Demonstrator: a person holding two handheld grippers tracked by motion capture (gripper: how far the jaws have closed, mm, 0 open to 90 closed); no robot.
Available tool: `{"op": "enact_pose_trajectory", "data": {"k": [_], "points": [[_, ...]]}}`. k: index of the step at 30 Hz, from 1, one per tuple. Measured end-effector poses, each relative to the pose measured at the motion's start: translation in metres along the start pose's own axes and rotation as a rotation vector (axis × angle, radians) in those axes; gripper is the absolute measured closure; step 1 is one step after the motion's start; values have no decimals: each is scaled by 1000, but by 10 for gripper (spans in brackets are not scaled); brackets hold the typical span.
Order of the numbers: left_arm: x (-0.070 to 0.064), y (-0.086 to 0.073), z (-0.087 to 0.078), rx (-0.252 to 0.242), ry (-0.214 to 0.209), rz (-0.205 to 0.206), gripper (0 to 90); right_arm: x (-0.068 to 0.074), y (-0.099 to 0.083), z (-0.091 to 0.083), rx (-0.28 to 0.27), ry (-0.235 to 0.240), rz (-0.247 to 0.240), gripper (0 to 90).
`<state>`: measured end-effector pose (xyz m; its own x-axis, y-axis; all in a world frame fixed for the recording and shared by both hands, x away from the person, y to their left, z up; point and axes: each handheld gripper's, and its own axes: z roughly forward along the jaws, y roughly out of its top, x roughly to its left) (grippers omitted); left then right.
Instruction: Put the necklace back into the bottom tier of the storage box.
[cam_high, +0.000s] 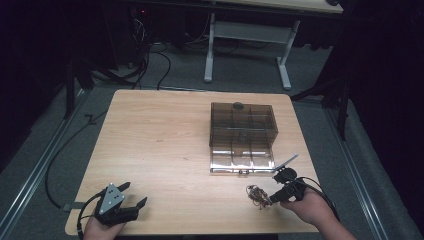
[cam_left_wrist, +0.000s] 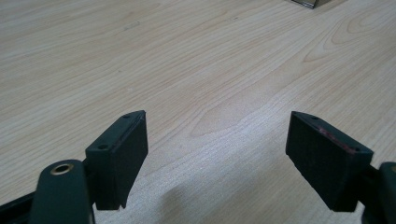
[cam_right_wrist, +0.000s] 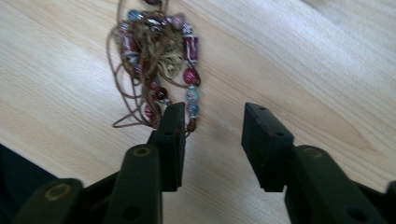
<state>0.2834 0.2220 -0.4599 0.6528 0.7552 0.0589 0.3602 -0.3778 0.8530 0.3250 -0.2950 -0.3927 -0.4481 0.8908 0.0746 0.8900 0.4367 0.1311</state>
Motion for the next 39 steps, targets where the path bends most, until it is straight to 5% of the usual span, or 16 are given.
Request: {"op": "enact_pose_trajectory", "data": {"k": [9, 17, 26, 39], "points": [[0, 0, 0, 2, -6, -1, 213, 19, 16, 4, 45, 45, -52, 341], [1, 0, 0, 0, -8, 0, 213, 28, 28, 24, 66, -3, -82, 282], [1, 0, 0, 1, -12, -1, 213, 31, 36, 31, 102, -51, -109, 467], [1, 0, 0, 2, -14, -1, 213, 31, 37, 29, 93, -38, -132, 687]]}}
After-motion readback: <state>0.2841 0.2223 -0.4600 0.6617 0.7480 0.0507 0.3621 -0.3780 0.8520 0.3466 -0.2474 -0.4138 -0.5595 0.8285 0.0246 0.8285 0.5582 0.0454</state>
